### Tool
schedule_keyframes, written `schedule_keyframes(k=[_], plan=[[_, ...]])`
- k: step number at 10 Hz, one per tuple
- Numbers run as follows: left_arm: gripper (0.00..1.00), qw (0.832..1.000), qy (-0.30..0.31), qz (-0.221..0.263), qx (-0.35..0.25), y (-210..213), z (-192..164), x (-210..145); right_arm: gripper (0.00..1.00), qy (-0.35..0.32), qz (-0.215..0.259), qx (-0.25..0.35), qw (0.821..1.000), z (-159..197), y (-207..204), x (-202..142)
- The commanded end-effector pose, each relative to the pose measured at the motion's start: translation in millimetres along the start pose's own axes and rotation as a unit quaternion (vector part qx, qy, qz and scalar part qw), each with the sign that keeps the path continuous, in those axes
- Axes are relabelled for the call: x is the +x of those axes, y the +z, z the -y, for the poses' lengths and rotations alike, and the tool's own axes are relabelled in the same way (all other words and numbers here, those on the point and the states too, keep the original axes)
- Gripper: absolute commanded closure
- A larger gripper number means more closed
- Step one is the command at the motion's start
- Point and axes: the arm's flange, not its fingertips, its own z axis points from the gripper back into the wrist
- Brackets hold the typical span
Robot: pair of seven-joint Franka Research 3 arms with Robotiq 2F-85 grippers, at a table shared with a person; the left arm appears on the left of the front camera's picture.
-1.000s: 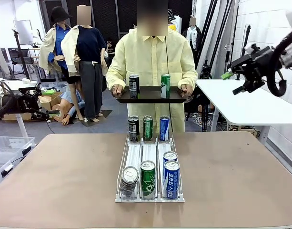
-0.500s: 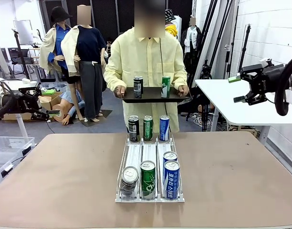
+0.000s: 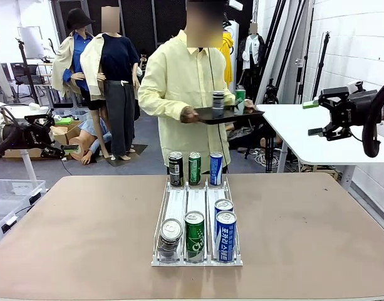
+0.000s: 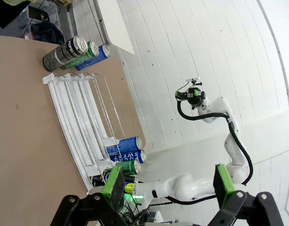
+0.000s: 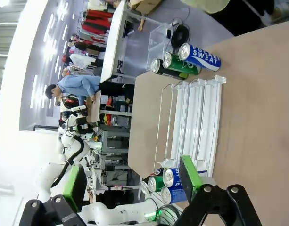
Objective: Retrieve and hand over the desired beverage to the person.
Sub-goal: Place the picked can on the Handle tray extended by the person.
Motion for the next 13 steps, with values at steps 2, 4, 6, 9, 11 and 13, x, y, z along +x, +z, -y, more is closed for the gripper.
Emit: schedule_keyframes(k=[2, 4, 6, 9, 11, 13], plan=[[0.0, 1.0, -0.002, 0.002, 0.005, 0.0, 2.2, -1.2, 0.0, 0.001, -0.006, 0.0, 1.0, 0.1, -0.1, -1.1], [0.0, 1.0, -0.002, 0.002, 0.005, 0.0, 2.2, -1.2, 0.0, 0.001, -0.006, 0.0, 1.0, 0.1, -0.1, -1.1], [0.0, 1.0, -0.002, 0.002, 0.005, 0.0, 2.2, -1.2, 0.0, 0.001, -0.006, 0.0, 1.0, 0.1, -0.1, -1.1], [0.0, 1.0, -0.002, 0.002, 0.005, 0.0, 2.2, -1.2, 0.0, 0.001, -0.006, 0.0, 1.0, 0.1, -0.1, -1.1], [0.0, 1.0, -0.002, 0.002, 0.005, 0.0, 2.2, -1.2, 0.0, 0.001, -0.006, 0.0, 1.0, 0.1, -0.1, -1.1], [0.0, 1.0, -0.002, 0.002, 0.005, 0.0, 2.2, -1.2, 0.0, 0.001, -0.006, 0.0, 1.0, 0.1, -0.1, -1.1]])
